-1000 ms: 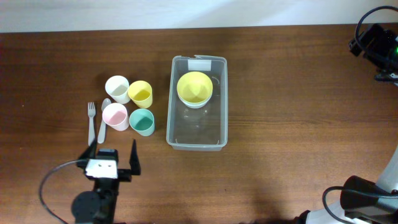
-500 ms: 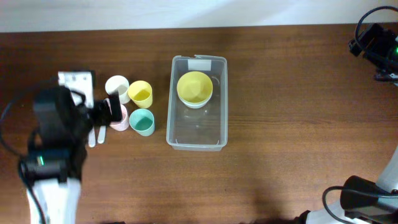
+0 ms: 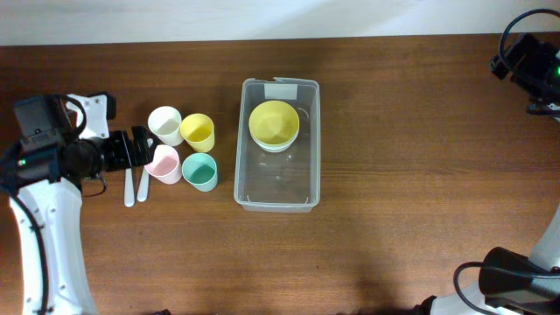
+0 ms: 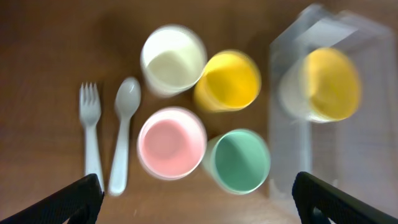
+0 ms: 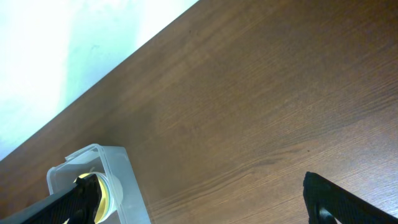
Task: Pack container
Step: 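Reach left gripper over the pink cup and grasp its rim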
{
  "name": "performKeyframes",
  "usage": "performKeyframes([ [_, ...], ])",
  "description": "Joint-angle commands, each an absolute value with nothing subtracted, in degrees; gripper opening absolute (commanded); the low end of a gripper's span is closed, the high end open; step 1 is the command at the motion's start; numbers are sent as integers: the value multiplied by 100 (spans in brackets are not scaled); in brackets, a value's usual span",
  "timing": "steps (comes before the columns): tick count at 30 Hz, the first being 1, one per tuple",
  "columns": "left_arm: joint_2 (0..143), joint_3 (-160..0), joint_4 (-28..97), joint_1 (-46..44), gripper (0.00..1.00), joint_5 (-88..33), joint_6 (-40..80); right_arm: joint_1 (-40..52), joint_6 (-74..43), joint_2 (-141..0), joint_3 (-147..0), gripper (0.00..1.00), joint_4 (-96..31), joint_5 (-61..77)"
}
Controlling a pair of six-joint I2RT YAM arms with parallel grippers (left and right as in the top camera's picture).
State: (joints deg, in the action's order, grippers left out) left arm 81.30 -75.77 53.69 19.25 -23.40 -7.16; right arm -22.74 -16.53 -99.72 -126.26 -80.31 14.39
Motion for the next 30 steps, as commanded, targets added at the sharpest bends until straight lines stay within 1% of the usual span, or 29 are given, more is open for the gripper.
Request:
performKeyframes([
  [1, 8665, -7675, 5579, 1918, 99, -1863, -539, -2290, -1702, -9992, -12621, 99, -8018, 1411],
  [3, 8851, -7675, 5586, 1918, 100, -2021, -545, -2290, -1702, -9992, -12621, 99, -8016, 1411],
  [6, 9083, -7675, 5621, 1918, 100, -1863, -545, -2290, -1702, -9992, -12621, 99, -8018, 1411],
  [8, 9096, -7677, 5588, 1911, 100, -1826, -569, -2290, -1702, -9992, -12621, 99, -8016, 1411],
  [10, 9089, -7690, 5564, 1918, 100, -1538, -565, -2290, -1702, -9992, -12621, 99, -8018, 1411],
  [30, 9085, -7693, 5599, 1918, 100, -1557, -609, -2290, -1699, -9992, -12621, 99, -8018, 1411],
])
